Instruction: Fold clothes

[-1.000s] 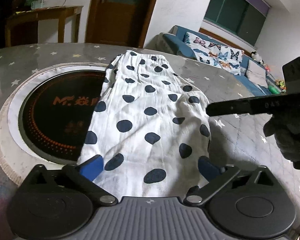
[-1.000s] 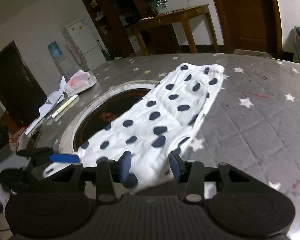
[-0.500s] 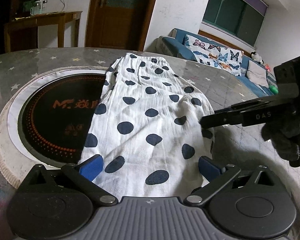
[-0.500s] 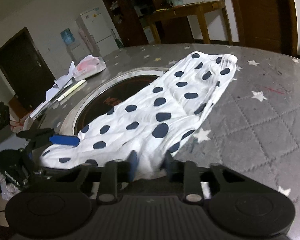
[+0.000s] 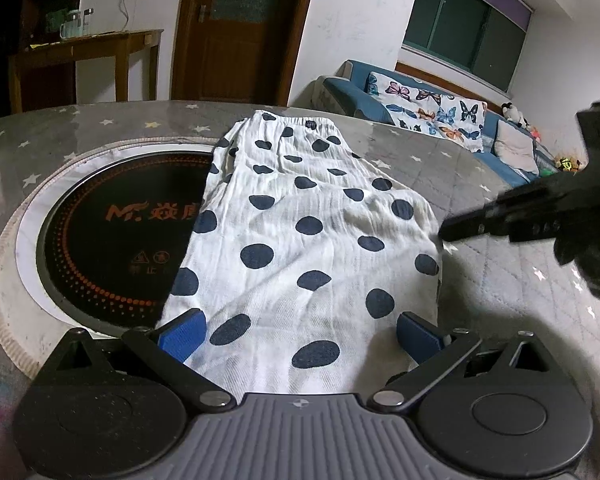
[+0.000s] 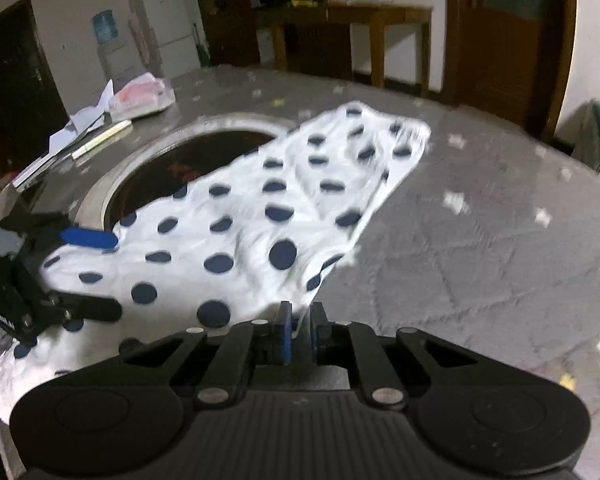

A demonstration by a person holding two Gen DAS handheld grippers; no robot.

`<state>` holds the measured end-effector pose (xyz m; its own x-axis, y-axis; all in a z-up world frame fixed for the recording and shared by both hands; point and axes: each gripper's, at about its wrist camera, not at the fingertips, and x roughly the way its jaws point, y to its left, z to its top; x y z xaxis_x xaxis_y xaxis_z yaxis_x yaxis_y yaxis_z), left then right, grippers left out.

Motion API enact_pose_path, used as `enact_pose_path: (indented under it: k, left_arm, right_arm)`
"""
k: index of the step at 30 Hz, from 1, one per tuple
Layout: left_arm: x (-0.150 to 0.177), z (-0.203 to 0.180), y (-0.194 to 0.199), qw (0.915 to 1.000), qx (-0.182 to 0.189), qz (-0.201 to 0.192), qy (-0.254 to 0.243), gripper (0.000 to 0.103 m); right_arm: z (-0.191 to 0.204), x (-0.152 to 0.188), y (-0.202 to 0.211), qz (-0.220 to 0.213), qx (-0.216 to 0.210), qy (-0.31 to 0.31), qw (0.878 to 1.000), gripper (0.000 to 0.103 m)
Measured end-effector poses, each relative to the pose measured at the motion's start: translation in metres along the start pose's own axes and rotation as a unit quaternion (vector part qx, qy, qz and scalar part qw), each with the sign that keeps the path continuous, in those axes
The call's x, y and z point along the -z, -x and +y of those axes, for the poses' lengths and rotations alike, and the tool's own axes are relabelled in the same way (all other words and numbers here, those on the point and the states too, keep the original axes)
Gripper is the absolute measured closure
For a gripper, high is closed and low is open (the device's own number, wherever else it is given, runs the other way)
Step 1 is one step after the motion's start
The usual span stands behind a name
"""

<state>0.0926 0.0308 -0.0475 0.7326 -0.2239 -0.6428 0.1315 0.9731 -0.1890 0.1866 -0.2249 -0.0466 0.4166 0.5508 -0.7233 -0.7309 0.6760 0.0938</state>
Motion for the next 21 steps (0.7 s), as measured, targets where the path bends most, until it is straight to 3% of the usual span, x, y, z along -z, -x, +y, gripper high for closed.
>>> enact_pose_path:
  k: [5,8,11,17,21]
  left_arm:
    - [0.001,-0.001,-0.001,1.0000,-0.003,0.000,-0.002,0.000]
    - [0.001,0.000,0.000,1.0000,0.000,-0.003,0.002,0.000]
    - [0.001,0.001,0.000,1.0000,0.001,-0.005,0.005,0.000]
    - [0.001,0.003,0.000,0.9999,0.003,-0.008,0.010,0.000]
    - [0.002,0.003,0.001,0.9999,0.003,-0.009,0.009,0.000]
  right_arm:
    - [0.017,-0.018,-0.003,-0.040,0.034,0.013,0.999,0.077]
    - [0.023,-0.029,-0.010,-0.057,0.048,0.010,0.997,0.076]
    - [0.030,-0.035,-0.023,-0.039,0.029,0.018,0.999,0.061]
    - [0.021,-0.030,-0.059,0.013,0.041,0.002,0.999,0.060]
    - [0.006,-0.034,-0.061,0.010,0.068,-0.014,0.998,0.060]
